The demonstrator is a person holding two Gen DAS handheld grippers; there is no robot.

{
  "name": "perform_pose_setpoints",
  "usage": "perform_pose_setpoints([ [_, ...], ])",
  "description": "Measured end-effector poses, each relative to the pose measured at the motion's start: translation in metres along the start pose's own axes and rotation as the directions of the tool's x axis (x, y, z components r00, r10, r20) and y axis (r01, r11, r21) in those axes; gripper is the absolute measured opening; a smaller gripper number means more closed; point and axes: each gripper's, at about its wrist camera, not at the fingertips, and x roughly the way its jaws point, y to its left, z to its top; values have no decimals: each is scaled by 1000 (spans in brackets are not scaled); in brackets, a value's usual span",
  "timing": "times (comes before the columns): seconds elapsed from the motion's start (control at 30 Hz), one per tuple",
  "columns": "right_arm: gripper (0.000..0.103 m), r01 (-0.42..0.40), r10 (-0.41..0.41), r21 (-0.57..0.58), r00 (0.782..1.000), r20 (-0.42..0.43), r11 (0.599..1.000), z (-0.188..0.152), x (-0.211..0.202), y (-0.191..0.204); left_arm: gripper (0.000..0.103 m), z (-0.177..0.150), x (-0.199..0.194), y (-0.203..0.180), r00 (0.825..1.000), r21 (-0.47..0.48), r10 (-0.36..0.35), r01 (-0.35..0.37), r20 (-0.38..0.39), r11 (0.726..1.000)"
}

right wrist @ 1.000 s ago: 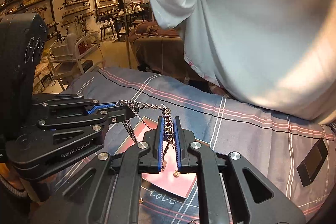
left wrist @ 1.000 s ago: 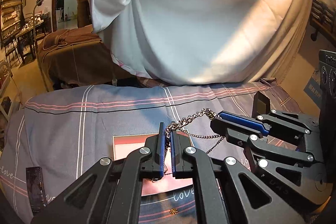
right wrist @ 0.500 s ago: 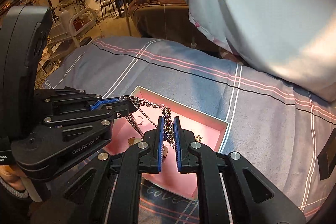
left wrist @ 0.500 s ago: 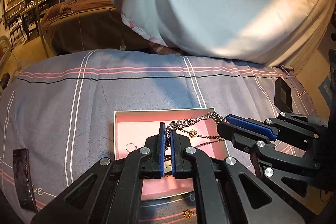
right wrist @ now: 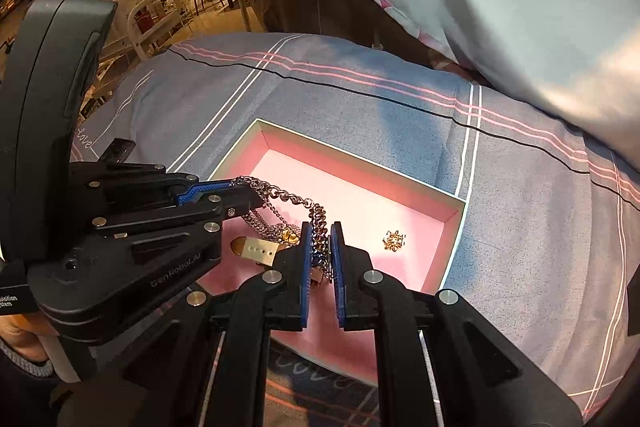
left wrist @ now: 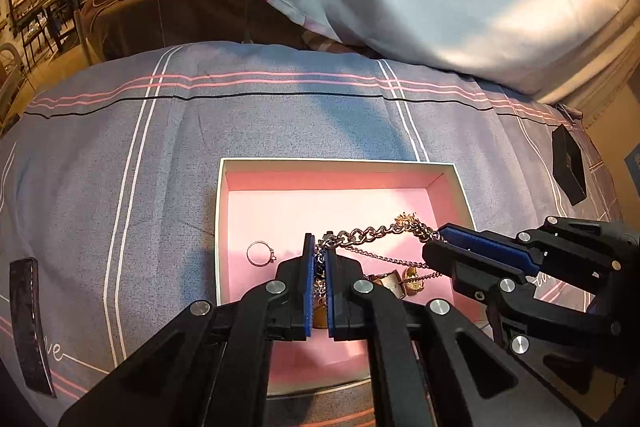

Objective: Organize jewelry
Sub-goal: 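Lower the chains into the box and open both grippers, then grasp the gold flower earring with the left gripper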

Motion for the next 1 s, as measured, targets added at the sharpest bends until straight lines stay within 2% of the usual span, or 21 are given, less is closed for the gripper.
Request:
perform_pose_setpoints([
  [0.07,12,9,-9,-6,1000,3,1000,1,-1,1,4,0,0,1,1000,0,5,-5,1,1000],
  [0.13,35,46,-46,-4,999,23,999,0,-7,1,5,1,-2,1,1000,-2,8,-8,5,1000],
  [0.17,40,55,-55,0,998,43,998,0,-12,-1,15,0,-5,2,1000,-7,19,-19,13,1000],
  [0.2,45,48,-49,16,997,59,999,-1,-17,-4,40,0,-7,3,999,-13,47,-47,19,999],
  [0.23,50,43,-45,24,997,69,999,-1,-22,-6,54,-1,-12,6,996,-28,85,-84,41,996],
  [0.27,55,51,-52,22,995,79,998,-2,-26,-6,81,-2,-18,10,992,-44,109,-107,66,993],
  [0.3,55,59,-61,22,994,86,998,-3,-31,-6,88,-3,-23,14,990,-58,113,-109,84,992],
  [0.37,55,54,-57,30,993,104,998,-5,-39,-7,88,-4,-33,19,990,-72,100,-94,96,993],
  [0.47,56,62,-66,32,991,118,998,-12,-51,-6,88,-7,-45,21,986,-62,122,-115,118,991],
  [0.63,65,122,-124,26,984,128,992,-45,-72,-7,88,-31,-65,14,981,-19,123,-121,150,992],
  [0.7,68,122,-126,38,981,145,992,-68,-78,-11,88,-48,-71,10,980,14,119,-123,158,992],
  [0.8,83,142,-156,94,976,154,985,-115,-77,-26,88,-80,-72,2,984,64,97,-107,149,992],
  [0.9,83,163,-189,218,976,107,962,-169,-73,-51,88,-117,-59,-6,990,105,89,-100,109,989],
  [0.97,83,205,-243,312,966,87,928,-200,-76,-71,88,-139,-41,-13,996,132,77,-84,51,988],
  [1.0,83,205,-243,341,967,73,917,-211,-78,-79,88,-147,-32,-17,997,140,77,-79,20,987],
])
